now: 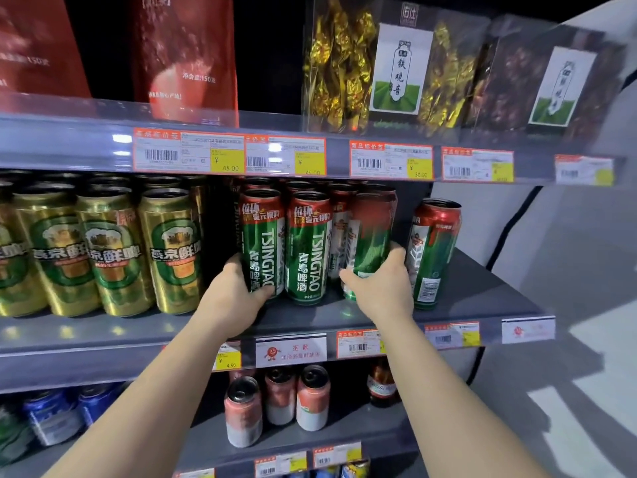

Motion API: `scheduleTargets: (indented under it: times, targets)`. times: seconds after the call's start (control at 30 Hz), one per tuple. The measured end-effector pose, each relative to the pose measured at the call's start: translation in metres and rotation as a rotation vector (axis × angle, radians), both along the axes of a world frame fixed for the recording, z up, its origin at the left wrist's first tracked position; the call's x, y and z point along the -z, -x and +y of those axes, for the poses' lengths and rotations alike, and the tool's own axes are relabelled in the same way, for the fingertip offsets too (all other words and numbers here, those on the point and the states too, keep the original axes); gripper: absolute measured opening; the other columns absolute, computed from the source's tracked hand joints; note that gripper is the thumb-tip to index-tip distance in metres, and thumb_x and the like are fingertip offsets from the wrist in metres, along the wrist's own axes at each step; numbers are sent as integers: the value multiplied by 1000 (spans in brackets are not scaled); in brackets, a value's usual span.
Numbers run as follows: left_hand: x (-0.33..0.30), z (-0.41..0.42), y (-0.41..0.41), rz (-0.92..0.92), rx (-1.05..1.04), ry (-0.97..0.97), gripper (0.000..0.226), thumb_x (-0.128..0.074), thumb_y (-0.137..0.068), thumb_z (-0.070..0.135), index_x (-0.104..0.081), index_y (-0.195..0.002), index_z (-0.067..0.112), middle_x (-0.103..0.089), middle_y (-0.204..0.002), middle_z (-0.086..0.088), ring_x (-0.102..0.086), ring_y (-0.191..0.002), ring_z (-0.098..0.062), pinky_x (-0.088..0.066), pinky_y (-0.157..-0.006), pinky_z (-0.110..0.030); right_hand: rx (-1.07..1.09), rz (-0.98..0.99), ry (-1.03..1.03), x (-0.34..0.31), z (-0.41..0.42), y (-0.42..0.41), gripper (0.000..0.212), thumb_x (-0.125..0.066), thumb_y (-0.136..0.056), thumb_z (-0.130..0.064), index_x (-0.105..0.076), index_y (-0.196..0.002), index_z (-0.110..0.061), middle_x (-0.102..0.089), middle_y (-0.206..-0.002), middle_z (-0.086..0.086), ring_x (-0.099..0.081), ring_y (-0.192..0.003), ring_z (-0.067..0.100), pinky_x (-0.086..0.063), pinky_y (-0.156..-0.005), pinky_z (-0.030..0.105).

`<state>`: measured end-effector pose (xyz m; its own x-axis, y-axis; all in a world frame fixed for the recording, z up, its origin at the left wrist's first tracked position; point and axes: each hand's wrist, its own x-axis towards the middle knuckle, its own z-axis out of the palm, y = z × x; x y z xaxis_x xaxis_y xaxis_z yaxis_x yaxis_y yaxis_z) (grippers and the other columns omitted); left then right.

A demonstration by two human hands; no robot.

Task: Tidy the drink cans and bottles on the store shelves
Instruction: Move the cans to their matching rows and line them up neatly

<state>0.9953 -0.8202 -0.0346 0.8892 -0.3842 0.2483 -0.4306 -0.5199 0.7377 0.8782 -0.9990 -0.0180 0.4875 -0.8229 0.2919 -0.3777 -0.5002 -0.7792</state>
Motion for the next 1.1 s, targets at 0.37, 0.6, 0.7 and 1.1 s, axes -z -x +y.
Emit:
scheduleTargets:
  times: [0.37, 0.6, 0.7, 1.1]
  targets:
    - [15, -31, 63, -435, 235, 8, 36, -71, -84, 27, -62, -119, 23, -62, -101, 10, -59, -95, -13, -48, -82, -28, -235, -10, -28, 15, -17, 29, 98, -81, -71, -43, -22, -148, -24, -51, -133, -1, -54, -116, 21, -47, -93, 39]
    - [17, -44, 54, -320, 177, 5, 37, -68, -85, 32, -60, -121, 31, -56, -87, 21, -57, -81, -6, -50, -75, -28, -289, 19, -72, 12, -24, 23, 98, -79, -74, -40, -20, -149, -22, -52, -135, 2, -54, -116, 23, -49, -95, 46]
    - [15, -45, 54, -285, 173, 1, 37, -69, -85, 33, -59, -121, 32, -56, -88, 21, -58, -81, -3, -50, -75, -28, -312, 124, -52, 11, -22, 15, 88, -77, -72, -41, -28, -141, -17, -52, -129, 3, -58, -102, 22, -51, -75, 36]
    - [11, -42, 62, -309, 212, -27, 34, -67, -87, 25, -61, -120, 27, -59, -98, 14, -56, -88, -7, -49, -82, -28, -264, -12, 136, 14, -8, 23, 78, -79, -70, -49, -38, -132, -26, -50, -128, -6, -53, -111, 15, -49, -87, 36]
